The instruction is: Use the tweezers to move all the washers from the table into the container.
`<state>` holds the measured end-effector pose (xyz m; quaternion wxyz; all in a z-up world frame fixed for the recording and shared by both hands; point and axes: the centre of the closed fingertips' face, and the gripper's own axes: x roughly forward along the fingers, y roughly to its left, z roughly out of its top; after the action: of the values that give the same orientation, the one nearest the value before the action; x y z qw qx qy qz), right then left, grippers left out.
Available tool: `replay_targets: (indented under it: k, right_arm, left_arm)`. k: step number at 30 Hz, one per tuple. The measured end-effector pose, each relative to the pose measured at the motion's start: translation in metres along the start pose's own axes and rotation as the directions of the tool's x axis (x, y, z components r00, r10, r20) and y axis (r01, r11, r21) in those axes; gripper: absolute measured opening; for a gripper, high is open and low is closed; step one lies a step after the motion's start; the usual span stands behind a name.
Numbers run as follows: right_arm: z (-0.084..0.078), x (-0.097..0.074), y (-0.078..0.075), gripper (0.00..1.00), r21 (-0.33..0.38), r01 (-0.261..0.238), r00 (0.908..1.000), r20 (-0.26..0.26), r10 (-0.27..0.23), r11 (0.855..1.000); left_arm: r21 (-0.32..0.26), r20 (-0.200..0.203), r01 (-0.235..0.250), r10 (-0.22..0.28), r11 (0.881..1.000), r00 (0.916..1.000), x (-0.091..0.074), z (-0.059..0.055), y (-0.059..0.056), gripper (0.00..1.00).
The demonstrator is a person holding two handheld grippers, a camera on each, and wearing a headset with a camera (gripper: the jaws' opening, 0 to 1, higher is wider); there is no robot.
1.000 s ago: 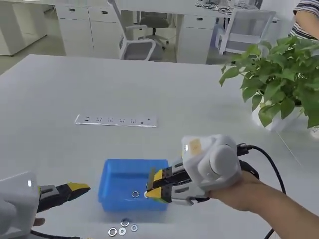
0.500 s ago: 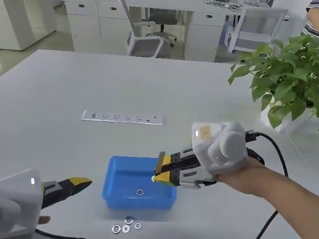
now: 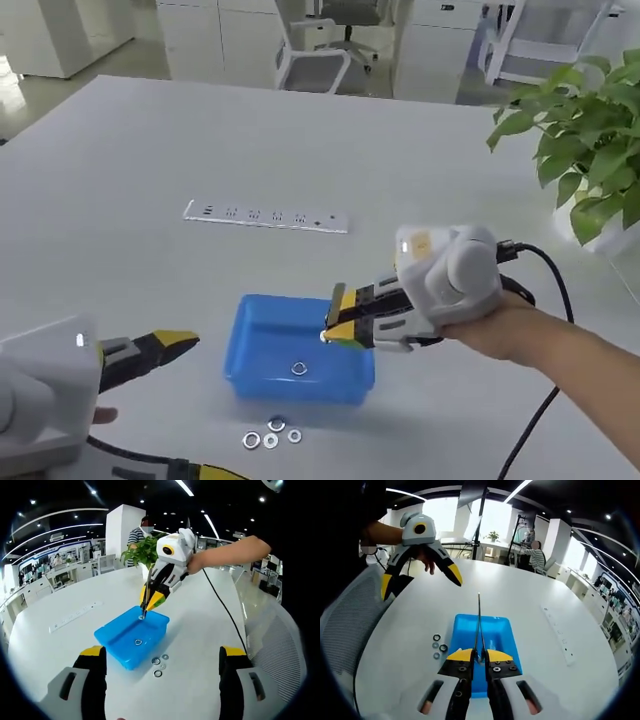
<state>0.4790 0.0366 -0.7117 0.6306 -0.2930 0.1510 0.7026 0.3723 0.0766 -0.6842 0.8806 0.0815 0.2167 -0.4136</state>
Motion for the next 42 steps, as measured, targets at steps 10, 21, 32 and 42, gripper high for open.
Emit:
replay_targets:
  k: [10, 21, 32, 42]
  right_arm:
    - [-0.018, 0.018, -0.003, 0.09, 0.027, -0.029, 0.9994, -0.019, 0.029, 0.999]
    - [-0.036, 0.033, 0.001, 0.09, 0.045, -0.055, 0.9972, -0.049, 0.058, 0.997]
    - [-0.045, 0.038, 0.006, 0.10, 0.049, -0.071, 0.9948, -0.069, 0.074, 0.996]
    - [-0.045, 0.037, 0.007, 0.10, 0.043, -0.069, 0.9948, -0.072, 0.072, 0.997]
  left_arm:
    - [-0.007, -0.001, 0.005, -0.005, 1.000, 1.0000, 0.004, 0.000, 0.006, 0.99]
    - [-0.005, 0.011, 0.015, -0.015, 1.000, 0.9998, 0.009, 0.006, 0.016, 0.99]
    - [0.010, 0.024, 0.058, -0.059, 0.998, 0.9980, 0.025, 0.019, 0.025, 0.89]
    - [0.039, 0.028, 0.097, -0.098, 0.995, 0.9948, 0.047, 0.032, 0.031, 0.70]
